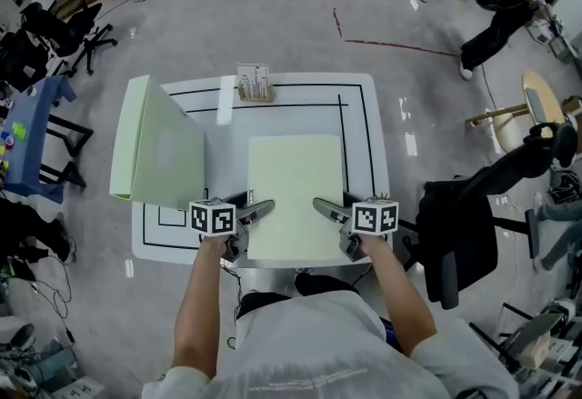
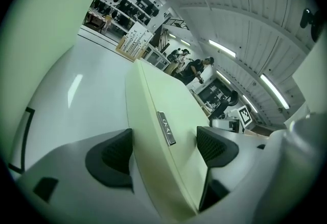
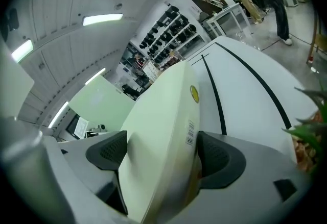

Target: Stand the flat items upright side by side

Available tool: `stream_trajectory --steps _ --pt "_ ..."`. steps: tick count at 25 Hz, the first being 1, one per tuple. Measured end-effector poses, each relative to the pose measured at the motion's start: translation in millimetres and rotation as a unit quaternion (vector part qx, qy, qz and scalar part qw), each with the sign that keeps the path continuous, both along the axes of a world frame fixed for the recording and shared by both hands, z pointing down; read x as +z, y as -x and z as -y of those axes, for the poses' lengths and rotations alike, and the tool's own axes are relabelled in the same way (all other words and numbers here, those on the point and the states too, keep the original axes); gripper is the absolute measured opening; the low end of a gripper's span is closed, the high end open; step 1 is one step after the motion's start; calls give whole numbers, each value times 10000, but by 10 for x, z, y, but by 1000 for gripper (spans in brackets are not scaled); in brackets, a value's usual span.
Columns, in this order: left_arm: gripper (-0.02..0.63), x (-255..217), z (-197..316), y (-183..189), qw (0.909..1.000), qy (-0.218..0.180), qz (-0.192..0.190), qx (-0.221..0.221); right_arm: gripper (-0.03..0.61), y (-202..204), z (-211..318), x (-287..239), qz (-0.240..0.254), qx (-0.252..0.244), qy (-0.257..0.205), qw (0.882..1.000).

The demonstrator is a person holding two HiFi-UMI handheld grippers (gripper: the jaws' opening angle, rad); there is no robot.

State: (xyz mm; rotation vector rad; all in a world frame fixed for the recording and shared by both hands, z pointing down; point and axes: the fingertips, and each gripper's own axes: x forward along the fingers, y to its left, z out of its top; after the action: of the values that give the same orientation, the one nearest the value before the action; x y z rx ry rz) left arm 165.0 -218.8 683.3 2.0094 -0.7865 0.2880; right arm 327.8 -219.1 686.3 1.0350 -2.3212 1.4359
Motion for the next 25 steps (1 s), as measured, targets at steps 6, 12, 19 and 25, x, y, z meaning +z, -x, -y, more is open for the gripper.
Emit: stream_trajectory --steps 6,12,19,25 --pt "391 -67 -52 38 9992 -380 -103 -80 426 56 -20 -121 -76 -320 -570 9978" --pt "391 -192 -52 98 9971 -738 -108 -157 426 121 1 -266 -176 -524 -1033 9931" --pt "391 -468 120 169 9892 -1440 225 -122 428 210 183 -529 -600 -871 -1623 9811" --pt "391 -644 237 156 9806 -1872 583 -57 428 221 323 -699 -1013 -1173 -1948 9685"
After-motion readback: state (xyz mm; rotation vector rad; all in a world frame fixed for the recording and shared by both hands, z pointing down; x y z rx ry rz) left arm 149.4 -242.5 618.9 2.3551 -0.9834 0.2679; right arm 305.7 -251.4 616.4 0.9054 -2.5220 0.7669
